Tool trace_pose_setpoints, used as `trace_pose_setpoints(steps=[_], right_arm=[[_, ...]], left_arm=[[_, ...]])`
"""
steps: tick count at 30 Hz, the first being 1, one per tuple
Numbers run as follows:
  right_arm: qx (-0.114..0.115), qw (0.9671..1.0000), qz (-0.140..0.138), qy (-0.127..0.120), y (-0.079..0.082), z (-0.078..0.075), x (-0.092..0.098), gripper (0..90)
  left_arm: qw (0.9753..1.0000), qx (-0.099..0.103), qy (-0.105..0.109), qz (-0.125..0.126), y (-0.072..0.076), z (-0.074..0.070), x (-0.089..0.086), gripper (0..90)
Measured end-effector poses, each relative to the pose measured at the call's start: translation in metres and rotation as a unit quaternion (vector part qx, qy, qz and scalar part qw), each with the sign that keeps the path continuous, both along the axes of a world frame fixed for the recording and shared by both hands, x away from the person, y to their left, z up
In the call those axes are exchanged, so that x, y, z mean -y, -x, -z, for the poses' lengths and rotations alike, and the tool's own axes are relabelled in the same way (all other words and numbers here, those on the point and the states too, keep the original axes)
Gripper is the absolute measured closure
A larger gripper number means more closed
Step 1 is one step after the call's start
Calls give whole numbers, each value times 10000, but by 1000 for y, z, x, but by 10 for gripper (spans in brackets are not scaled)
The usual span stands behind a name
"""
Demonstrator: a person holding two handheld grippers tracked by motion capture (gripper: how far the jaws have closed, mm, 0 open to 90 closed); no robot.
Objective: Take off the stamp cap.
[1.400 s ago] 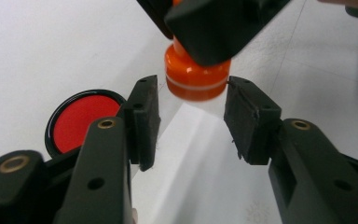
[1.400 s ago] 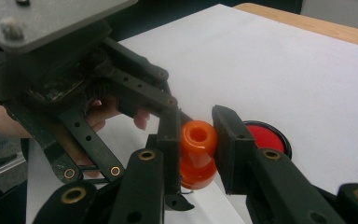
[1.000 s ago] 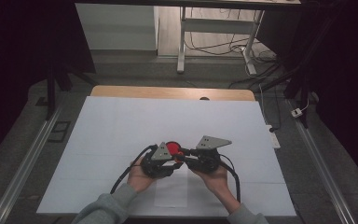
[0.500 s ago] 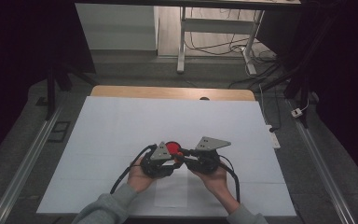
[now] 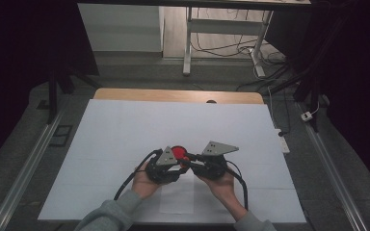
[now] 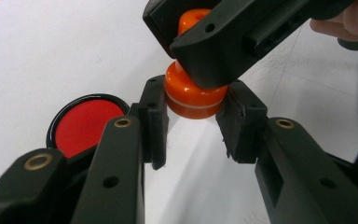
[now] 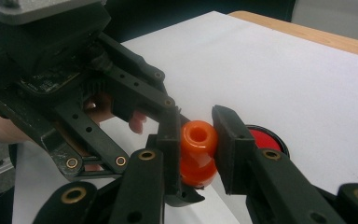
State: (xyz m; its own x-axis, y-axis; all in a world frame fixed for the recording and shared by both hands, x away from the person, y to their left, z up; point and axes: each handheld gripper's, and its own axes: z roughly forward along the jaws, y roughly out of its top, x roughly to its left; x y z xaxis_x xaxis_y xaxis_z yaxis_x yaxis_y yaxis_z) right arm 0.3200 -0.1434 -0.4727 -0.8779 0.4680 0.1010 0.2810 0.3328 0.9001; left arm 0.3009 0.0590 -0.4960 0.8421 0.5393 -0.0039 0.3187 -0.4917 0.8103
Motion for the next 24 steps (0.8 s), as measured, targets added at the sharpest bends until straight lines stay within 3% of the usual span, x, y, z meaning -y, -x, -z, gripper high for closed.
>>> trace_pose_setpoints(steps=[2, 12, 24], right_arm=[[33, 10000, 15, -58, 1, 1, -1, 720], [70, 10000, -13, -54, 1, 0, 0, 720], [207, 9998, -53, -20, 4, -2, -1, 722]], left_arm=[[10000, -44, -26, -24, -1, 1, 0, 600], [10000, -86, 15, -2, -1, 1, 0, 648], [10000, 88, -40, 16, 2, 0, -1, 657]])
